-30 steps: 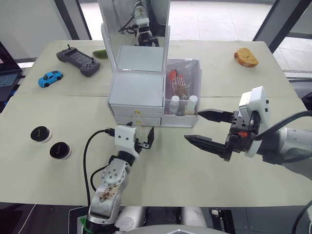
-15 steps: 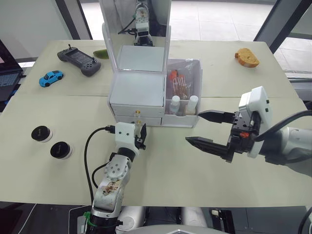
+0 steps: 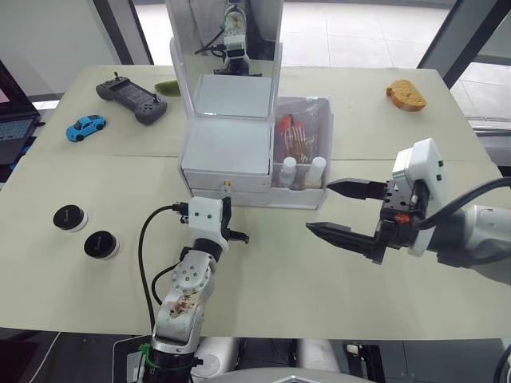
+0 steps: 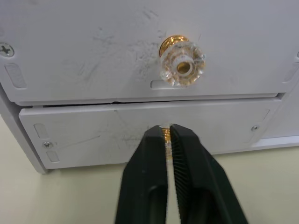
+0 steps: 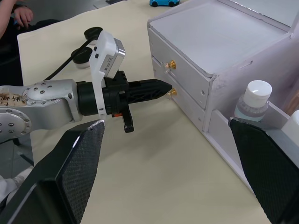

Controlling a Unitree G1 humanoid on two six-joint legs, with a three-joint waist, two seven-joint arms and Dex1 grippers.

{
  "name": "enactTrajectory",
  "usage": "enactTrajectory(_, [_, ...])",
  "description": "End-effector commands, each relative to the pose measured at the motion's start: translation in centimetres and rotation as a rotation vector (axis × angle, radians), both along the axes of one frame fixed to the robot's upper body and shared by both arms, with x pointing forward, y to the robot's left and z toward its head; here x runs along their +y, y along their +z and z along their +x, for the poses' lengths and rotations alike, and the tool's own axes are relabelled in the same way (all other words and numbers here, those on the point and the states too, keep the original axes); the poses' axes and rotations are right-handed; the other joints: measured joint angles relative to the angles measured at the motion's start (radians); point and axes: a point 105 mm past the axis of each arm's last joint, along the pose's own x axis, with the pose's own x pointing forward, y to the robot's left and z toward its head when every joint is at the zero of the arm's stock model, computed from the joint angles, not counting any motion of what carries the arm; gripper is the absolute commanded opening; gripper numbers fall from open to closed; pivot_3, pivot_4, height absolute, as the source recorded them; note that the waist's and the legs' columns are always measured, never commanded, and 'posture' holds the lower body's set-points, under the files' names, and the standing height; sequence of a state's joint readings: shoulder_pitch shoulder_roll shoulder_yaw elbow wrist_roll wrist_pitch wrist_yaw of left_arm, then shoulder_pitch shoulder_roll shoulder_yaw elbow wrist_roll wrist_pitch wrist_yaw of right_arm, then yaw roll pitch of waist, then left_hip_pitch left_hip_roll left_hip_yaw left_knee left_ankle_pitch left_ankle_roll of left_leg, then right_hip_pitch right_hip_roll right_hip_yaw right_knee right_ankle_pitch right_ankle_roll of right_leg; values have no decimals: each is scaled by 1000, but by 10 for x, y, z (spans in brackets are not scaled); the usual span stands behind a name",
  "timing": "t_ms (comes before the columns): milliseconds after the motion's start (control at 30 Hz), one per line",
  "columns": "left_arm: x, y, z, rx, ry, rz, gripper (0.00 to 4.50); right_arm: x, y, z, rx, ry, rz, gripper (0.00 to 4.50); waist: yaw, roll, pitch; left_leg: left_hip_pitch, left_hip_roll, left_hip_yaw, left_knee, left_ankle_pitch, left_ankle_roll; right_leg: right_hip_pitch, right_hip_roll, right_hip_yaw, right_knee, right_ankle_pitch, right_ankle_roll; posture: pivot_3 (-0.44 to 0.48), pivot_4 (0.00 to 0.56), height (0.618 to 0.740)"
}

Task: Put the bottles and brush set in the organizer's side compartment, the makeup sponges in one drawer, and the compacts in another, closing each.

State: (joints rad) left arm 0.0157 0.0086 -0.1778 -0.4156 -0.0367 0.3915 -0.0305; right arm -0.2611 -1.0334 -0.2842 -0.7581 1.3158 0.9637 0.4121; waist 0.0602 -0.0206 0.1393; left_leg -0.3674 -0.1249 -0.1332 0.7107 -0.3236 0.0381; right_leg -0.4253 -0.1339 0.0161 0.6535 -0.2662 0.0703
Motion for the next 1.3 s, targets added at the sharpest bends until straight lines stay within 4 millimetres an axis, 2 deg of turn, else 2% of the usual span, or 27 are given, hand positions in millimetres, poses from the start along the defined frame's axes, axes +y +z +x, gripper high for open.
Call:
enactTrajectory(33, [0,0,-1,-2,0,-2,23,0,9,0,-51,6,2,4500,2,0,0,0,0,0,0,0,0,0,0,0,0,0,0,0,150,740])
enactTrajectory(267, [0,3,-7,-17,-22,-18,23,1,7,1,-47,15,9,4500,4,0,0,0,0,0,0,0,0,0,0,0,0,0,0,0,150,740])
enactTrajectory(400, [0,7,-9,-38,-24,-17,1174,2,6,1,-39,22,14,4500,6,0,0,0,0,0,0,0,0,0,0,0,-2,1,0,0,150,740])
enactTrajectory(533, [0,0,-8,-9,-18,-10,2399,2,5,1,-34,24,12,4500,6,0,0,-1,1,0,0,0,0,0,2,0,-5,3,0,0,150,740])
enactTrajectory(667, [-7,-4,-5,7,-33,-32,2399,3,9,1,-36,24,29,4500,7,0,0,-1,1,0,0,0,0,0,2,0,-5,3,0,0,150,740])
enactTrajectory(800, [-10,-5,-2,-1,-29,-34,1547,5,12,1,-37,28,33,4500,6,0,0,-1,1,0,0,0,0,0,2,0,-5,3,0,0,150,740])
enactTrajectory(967, [-12,-4,-1,-15,-28,-40,1547,4,13,2,-35,28,27,4500,7,0,0,-1,1,0,0,0,0,1,2,0,-5,3,0,0,150,740])
enactTrajectory(1067, [-12,0,-1,-39,-33,-50,1072,4,13,2,-33,31,24,4500,8,0,0,-1,2,0,0,0,0,1,2,0,-5,3,0,0,150,740])
enactTrajectory(1300, [-9,3,-1,-52,-22,-55,1072,5,11,2,-37,33,22,4500,9,0,0,-1,1,0,0,0,0,0,2,0,-6,3,0,0,150,740])
